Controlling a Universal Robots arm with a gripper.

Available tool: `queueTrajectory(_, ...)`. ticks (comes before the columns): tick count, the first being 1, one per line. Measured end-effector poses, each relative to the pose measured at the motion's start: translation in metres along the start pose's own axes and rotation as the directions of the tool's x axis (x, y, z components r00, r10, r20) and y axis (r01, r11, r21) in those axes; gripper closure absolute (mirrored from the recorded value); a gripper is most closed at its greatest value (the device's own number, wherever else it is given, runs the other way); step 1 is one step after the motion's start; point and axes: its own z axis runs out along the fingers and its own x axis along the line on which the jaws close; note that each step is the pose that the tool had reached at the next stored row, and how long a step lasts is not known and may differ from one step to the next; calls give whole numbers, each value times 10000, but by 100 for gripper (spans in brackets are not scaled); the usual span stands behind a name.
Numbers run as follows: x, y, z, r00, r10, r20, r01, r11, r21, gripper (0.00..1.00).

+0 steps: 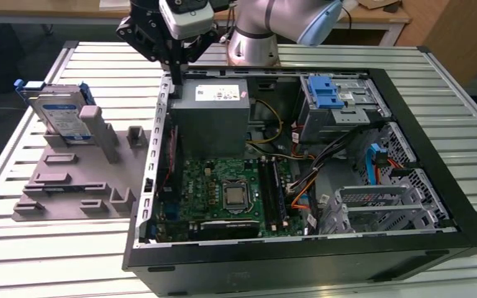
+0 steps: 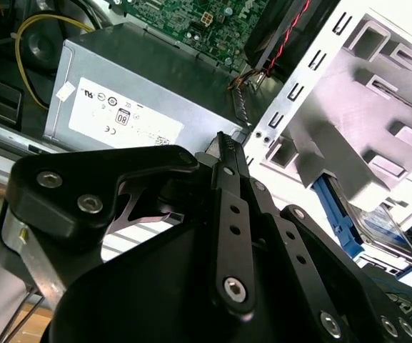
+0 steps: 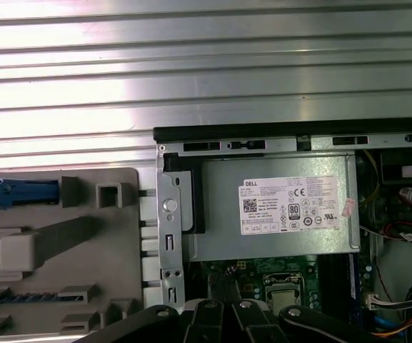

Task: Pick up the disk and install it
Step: 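Reach for the disk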

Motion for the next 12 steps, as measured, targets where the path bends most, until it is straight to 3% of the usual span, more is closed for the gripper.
queueTrajectory(12, 50, -4, 9, 10000, 0, 1, 0, 10000, -1, 89)
